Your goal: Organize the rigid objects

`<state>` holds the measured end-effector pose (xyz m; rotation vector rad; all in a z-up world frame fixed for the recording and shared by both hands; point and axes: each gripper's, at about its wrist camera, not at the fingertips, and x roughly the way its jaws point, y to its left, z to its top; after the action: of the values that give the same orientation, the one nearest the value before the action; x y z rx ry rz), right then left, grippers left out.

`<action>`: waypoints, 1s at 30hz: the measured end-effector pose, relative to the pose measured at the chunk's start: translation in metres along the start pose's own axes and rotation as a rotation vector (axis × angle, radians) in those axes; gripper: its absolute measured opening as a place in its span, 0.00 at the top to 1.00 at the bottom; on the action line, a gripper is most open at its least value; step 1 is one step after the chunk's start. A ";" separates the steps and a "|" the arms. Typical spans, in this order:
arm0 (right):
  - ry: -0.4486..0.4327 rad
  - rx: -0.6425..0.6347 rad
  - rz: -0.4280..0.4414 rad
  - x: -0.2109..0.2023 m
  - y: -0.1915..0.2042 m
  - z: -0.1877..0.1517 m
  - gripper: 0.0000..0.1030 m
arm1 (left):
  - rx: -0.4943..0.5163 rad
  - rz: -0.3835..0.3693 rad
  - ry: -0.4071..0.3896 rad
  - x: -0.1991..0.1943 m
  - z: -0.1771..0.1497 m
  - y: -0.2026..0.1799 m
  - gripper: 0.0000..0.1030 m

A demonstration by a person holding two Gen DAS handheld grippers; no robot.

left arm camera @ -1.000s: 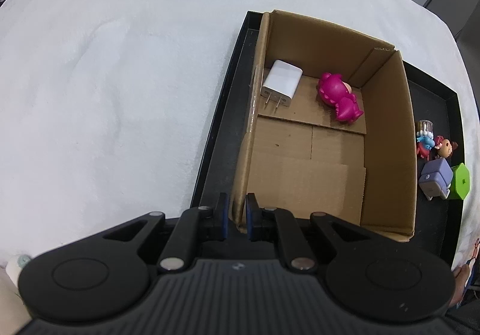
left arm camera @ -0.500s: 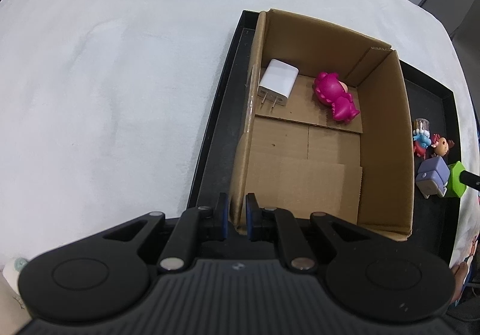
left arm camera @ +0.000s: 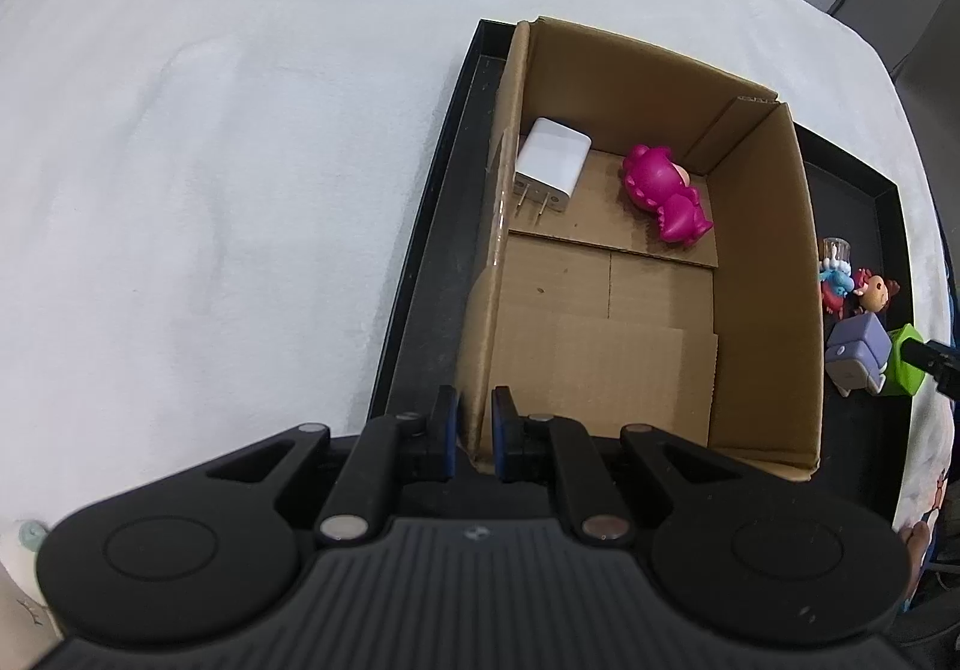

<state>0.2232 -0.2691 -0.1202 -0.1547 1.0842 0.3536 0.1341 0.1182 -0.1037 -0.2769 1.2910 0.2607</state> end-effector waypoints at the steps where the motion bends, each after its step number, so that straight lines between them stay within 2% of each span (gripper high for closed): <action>1: 0.008 -0.003 -0.007 0.001 0.001 0.000 0.56 | -0.002 -0.001 -0.002 0.000 0.000 0.000 0.90; 4: 0.027 0.014 0.031 0.005 0.000 -0.001 0.50 | 0.001 -0.002 -0.002 -0.001 0.000 0.001 0.90; 11: 0.044 -0.003 0.041 0.009 0.005 -0.003 0.49 | 0.000 -0.002 -0.002 -0.001 0.001 0.001 0.90; 19: 0.048 0.002 0.015 0.002 0.003 -0.007 0.49 | 0.004 0.001 0.001 -0.001 0.002 -0.001 0.90; 23: 0.054 0.018 -0.010 0.001 -0.001 -0.006 0.40 | 0.003 0.001 0.001 0.000 0.002 0.000 0.90; 30: 0.071 0.041 0.008 0.003 -0.001 -0.008 0.40 | 0.003 -0.001 0.000 -0.001 0.002 0.000 0.90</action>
<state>0.2181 -0.2721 -0.1266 -0.1269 1.1618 0.3347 0.1351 0.1191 -0.1020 -0.2750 1.2910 0.2574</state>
